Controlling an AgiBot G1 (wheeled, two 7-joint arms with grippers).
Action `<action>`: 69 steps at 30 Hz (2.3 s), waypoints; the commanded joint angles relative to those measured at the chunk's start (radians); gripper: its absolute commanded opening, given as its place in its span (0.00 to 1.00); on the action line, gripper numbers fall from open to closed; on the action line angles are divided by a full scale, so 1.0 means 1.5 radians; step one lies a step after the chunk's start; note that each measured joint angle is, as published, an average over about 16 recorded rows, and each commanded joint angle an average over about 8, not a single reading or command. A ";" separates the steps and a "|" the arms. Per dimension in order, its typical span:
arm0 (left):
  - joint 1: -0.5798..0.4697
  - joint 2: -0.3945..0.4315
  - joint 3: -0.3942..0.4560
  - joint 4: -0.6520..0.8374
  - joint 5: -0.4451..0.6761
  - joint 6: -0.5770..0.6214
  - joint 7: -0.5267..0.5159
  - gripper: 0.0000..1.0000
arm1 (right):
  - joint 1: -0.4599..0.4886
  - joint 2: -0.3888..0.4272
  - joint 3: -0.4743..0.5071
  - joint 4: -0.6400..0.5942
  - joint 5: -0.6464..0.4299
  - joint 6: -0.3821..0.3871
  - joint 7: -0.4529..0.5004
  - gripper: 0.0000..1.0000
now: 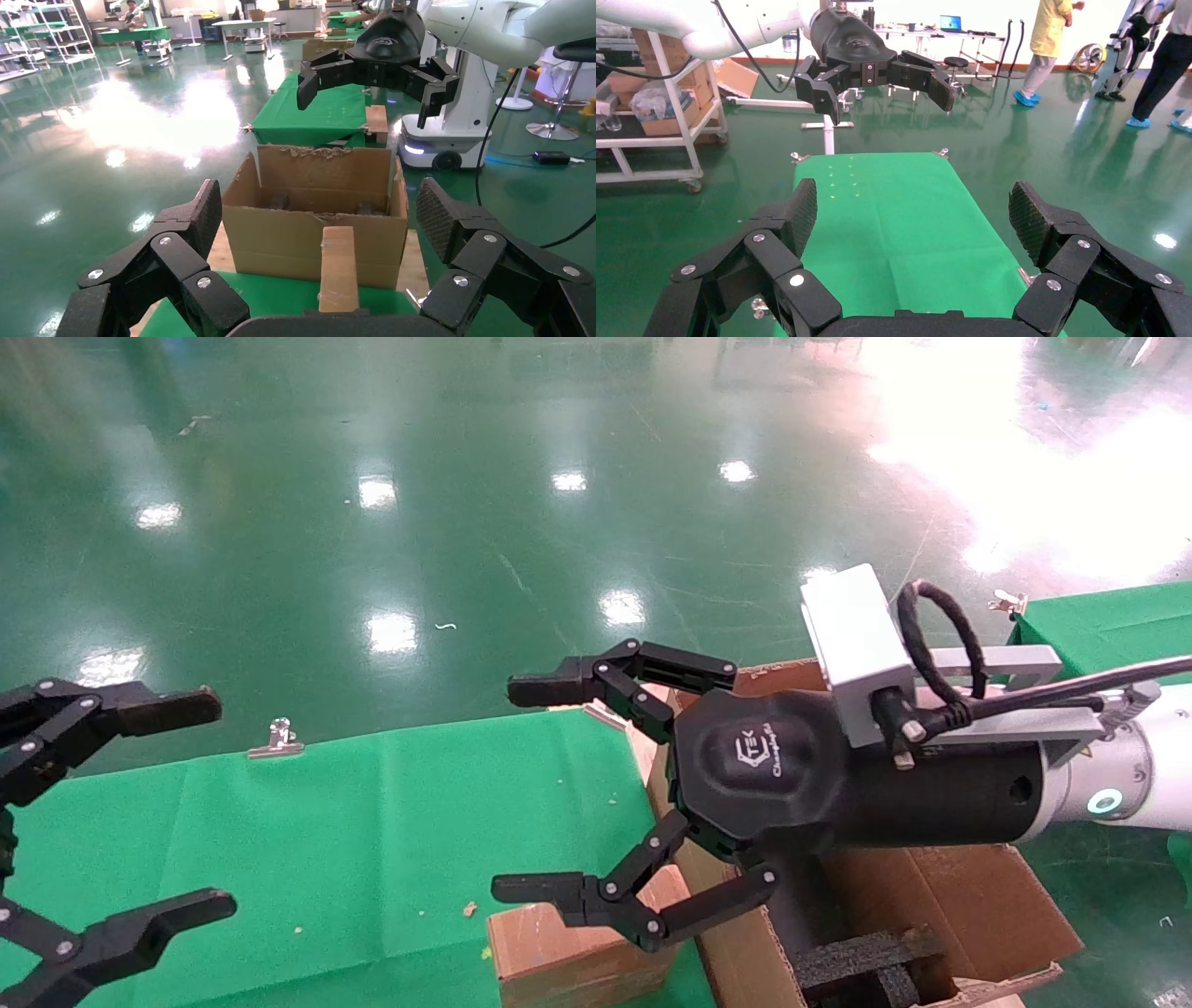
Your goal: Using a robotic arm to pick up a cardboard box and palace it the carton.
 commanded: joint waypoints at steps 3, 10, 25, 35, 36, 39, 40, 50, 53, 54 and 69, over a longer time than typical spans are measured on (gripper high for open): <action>0.000 0.000 0.000 0.000 0.000 0.000 0.000 1.00 | 0.000 0.000 0.000 0.000 0.000 0.000 0.000 1.00; 0.000 0.000 0.000 0.000 0.000 0.000 0.000 1.00 | 0.000 0.000 0.000 0.000 0.000 0.000 0.000 1.00; 0.000 0.000 0.000 0.000 0.000 0.000 0.000 0.00 | 0.000 0.000 0.000 0.000 -0.001 0.000 0.000 1.00; 0.000 0.000 0.000 0.000 0.000 0.000 0.000 0.00 | 0.045 -0.010 -0.049 0.003 -0.100 -0.022 0.001 1.00; 0.000 0.000 0.000 0.000 0.000 0.000 0.000 0.00 | 0.054 -0.014 -0.058 0.003 -0.118 -0.026 0.003 1.00; 0.000 0.000 0.000 0.000 0.000 0.000 0.000 0.00 | 0.085 -0.027 -0.089 0.001 -0.176 -0.037 0.006 1.00; 0.000 0.000 0.000 0.000 0.000 0.000 0.000 0.00 | 0.095 -0.033 -0.100 0.000 -0.195 -0.040 0.007 1.00; 0.000 0.000 0.000 0.000 0.000 0.000 0.000 0.00 | 0.184 -0.092 -0.206 -0.031 -0.351 -0.054 0.001 1.00; 0.000 0.000 0.000 0.000 0.000 0.000 0.000 0.00 | 0.207 -0.111 -0.235 -0.044 -0.383 -0.054 -0.006 1.00; 0.000 0.000 0.000 0.000 0.000 0.000 0.000 0.00 | 0.215 -0.117 -0.245 -0.048 -0.393 -0.054 -0.009 1.00; 0.000 0.000 0.000 0.000 0.000 0.000 0.000 0.00 | 0.320 -0.199 -0.386 -0.111 -0.520 -0.059 -0.045 1.00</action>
